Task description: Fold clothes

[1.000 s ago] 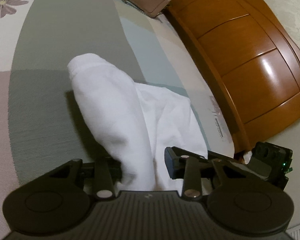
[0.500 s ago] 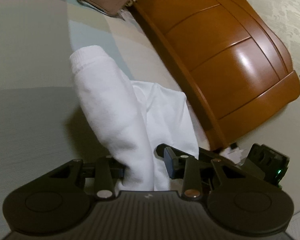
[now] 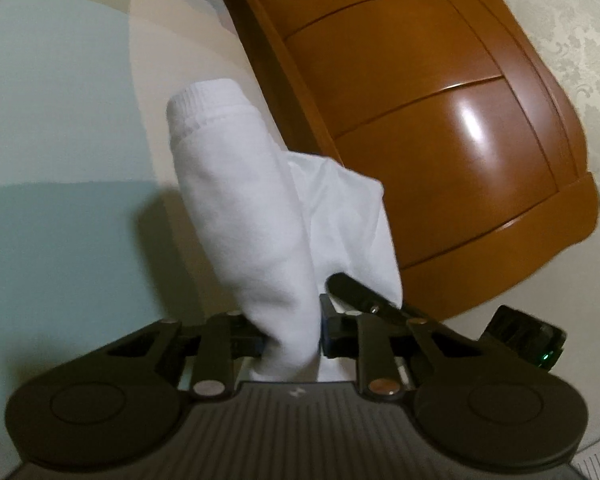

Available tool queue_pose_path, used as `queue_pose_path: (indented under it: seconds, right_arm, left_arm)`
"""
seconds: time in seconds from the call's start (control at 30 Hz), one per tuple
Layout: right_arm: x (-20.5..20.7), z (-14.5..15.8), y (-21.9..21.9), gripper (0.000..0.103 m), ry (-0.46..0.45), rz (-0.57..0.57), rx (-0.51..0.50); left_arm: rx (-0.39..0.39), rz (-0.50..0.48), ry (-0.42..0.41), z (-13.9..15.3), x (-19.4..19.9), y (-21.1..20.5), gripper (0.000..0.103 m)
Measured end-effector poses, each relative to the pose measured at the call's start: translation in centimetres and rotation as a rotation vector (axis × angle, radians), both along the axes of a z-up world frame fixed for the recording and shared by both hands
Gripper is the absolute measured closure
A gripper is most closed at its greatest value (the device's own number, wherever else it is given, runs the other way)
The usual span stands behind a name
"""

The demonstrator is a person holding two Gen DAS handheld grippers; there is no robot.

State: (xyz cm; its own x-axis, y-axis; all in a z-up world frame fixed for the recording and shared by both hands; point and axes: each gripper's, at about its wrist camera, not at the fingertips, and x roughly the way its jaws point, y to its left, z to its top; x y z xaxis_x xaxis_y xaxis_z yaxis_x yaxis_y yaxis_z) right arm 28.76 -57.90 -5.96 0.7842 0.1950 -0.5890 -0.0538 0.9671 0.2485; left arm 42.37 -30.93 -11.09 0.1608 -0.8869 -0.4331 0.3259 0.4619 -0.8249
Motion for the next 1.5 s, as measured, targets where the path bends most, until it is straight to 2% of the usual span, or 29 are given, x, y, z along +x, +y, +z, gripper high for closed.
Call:
queue_pose_path:
  seconds: [0.17, 0.37, 0.4, 0.53, 0.6, 0.67, 0.73, 0.8, 0.87, 0.93, 1.03, 1.07, 1.1, 1.17, 1.27, 1.33, 1.4, 1.5]
  right_arm:
    - [3.0, -0.9, -2.9, 0.070, 0.031, -0.015, -0.037]
    - [5.6, -3.6, -4.2, 0.070, 0.108, -0.021, -0.064]
    - [5.7, -4.0, -4.5, 0.068, 0.116, -0.027, -0.052]
    - [4.9, -4.1, -6.0, 0.056, 0.104, -0.077, -0.011]
    - [4.3, -3.9, -6.8, 0.053, 0.090, -0.108, 0.007]
    - [3.0, -2.5, -7.2, 0.053, 0.033, -0.164, -0.018]
    - [1.2, -0.8, -7.4, 0.053, -0.049, -0.195, -0.001]
    - [-0.4, 0.2, -6.8, 0.050, -0.113, -0.138, 0.063]
    - [-0.8, -0.4, -5.4, 0.049, -0.105, -0.060, 0.048]
    - [-0.6, -1.5, -4.2, 0.049, -0.066, -0.022, 0.005]
    - [0.7, -5.2, -4.7, 0.054, 0.059, -0.076, -0.030]
    - [0.4, -5.7, -5.1, 0.059, 0.045, -0.084, -0.017]
    - [0.2, -6.2, -5.5, 0.059, 0.030, -0.091, -0.003]
    - [0.0, -5.9, -5.6, 0.058, 0.035, -0.103, 0.023]
    - [-0.4, -5.3, -4.9, 0.057, 0.037, -0.118, 0.015]
    - [-1.1, -4.3, -4.3, 0.052, 0.015, -0.117, 0.004]
    - [-2.2, -3.3, -3.8, 0.044, -0.039, -0.097, 0.031]
    - [-3.5, -2.3, -3.0, 0.040, -0.108, -0.082, 0.079]
  left_arm:
    - [0.010, -0.005, 0.012, -1.0, 1.8, -3.5, 0.083]
    - [0.037, 0.018, 0.059, -3.7, 2.6, -4.3, 0.083]
    - [0.046, 0.018, 0.063, -4.1, 2.7, -4.3, 0.082]
    - [0.077, -0.010, 0.060, -4.5, 2.7, -2.9, 0.065]
    - [0.092, 0.006, 0.009, -3.7, 2.4, -1.3, 0.057]
    - [0.113, 0.061, -0.042, -3.0, 2.2, 0.4, 0.050]
    - [0.113, 0.117, -0.067, -2.4, 2.3, 1.9, 0.049]
    - [0.086, 0.149, -0.101, -1.3, 2.1, 2.7, 0.049]
    - [0.046, 0.150, -0.153, 0.0, 1.8, 2.3, 0.048]
    - [0.019, 0.100, -0.209, 1.3, 1.2, 1.3, 0.039]
    - [0.049, 0.032, -0.251, 1.6, 1.0, -1.1, 0.030]
    - [0.071, 0.019, -0.250, 1.3, 1.2, -1.9, 0.029]
    - [0.100, 0.010, -0.241, 0.7, 1.5, -2.5, 0.029]
    - [0.154, -0.007, -0.200, -0.8, 2.0, -3.2, 0.032]
    - [0.104, 0.009, -0.217, 0.0, 1.4, -1.2, 0.031]
    - [0.083, 0.058, -0.261, 0.7, 1.0, 1.1, 0.024]
    - [0.102, 0.091, -0.221, 0.1, 1.4, 1.8, 0.022]
    - [0.101, 0.075, -0.047, -2.6, 3.1, 1.5, 0.022]
